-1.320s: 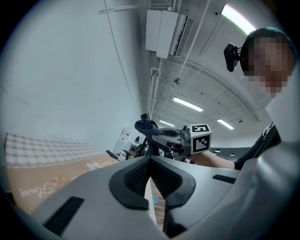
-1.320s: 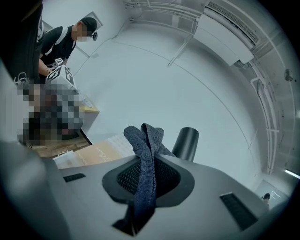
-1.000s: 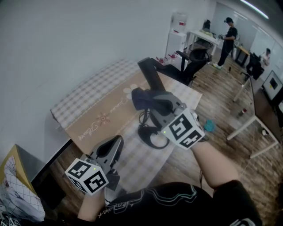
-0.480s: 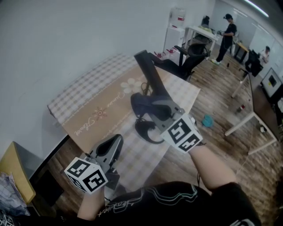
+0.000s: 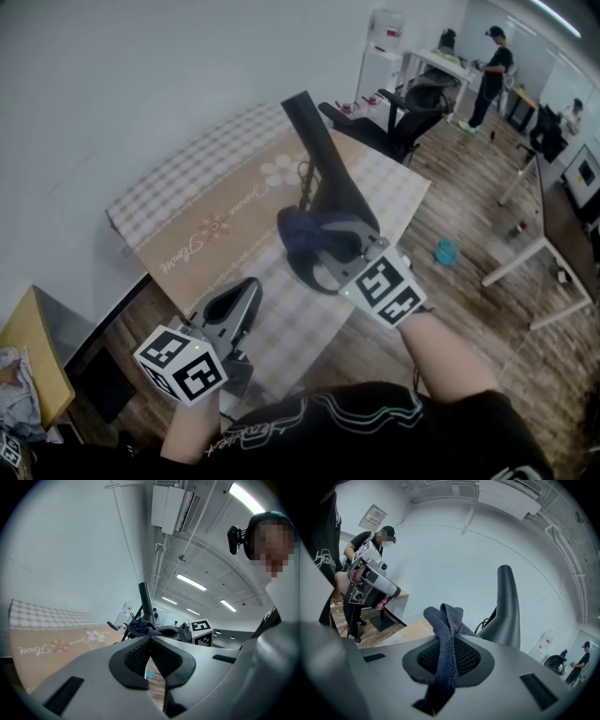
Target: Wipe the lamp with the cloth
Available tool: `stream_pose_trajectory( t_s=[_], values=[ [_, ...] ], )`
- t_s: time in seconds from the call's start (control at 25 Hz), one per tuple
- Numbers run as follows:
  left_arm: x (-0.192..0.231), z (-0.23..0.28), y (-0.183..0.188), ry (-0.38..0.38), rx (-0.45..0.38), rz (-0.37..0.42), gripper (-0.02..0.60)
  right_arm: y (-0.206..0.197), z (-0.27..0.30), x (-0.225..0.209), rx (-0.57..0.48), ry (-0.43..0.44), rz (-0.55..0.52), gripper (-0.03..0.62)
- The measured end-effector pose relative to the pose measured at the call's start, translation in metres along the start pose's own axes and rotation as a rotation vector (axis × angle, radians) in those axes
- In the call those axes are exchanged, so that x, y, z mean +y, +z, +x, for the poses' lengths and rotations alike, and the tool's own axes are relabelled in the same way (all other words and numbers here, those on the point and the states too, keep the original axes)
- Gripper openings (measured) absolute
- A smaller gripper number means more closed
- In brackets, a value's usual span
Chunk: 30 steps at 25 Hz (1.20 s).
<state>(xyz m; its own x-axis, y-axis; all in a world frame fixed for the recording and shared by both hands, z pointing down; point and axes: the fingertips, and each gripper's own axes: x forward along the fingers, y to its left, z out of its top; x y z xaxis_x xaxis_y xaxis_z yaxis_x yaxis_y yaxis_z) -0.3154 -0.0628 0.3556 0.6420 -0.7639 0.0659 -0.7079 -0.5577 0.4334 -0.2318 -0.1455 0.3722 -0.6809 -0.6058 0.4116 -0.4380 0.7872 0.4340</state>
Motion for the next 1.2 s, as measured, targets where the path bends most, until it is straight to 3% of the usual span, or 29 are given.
stream_pose_trajectory(
  t_s=[0.16,0.36,0.56,0.96,1.2],
  values=[
    [-0.008,-0.003,-0.007,0.025,0.009,0.004,0.000,-0.008,-0.004,0.014,-0.038,0.086,0.094,0.049],
    [-0.025,-0.003,-0.022,0.054,0.016,-0.002,0.000,-0.015,-0.031,0.030,-0.172,0.256,0.338,0.049],
    [-0.057,0.002,-0.040,0.068,0.025,-0.004,0.000,-0.019,-0.082,0.045,-0.279,0.356,0.440,0.049],
    [-0.154,0.011,-0.079,0.061,0.033,0.024,0.000,-0.048,-0.208,0.063,-0.452,0.477,0.726,0.049],
    [-0.214,0.012,-0.102,0.034,0.036,0.043,0.000,-0.076,-0.269,0.075,-0.455,0.477,0.757,0.049]
  ],
)
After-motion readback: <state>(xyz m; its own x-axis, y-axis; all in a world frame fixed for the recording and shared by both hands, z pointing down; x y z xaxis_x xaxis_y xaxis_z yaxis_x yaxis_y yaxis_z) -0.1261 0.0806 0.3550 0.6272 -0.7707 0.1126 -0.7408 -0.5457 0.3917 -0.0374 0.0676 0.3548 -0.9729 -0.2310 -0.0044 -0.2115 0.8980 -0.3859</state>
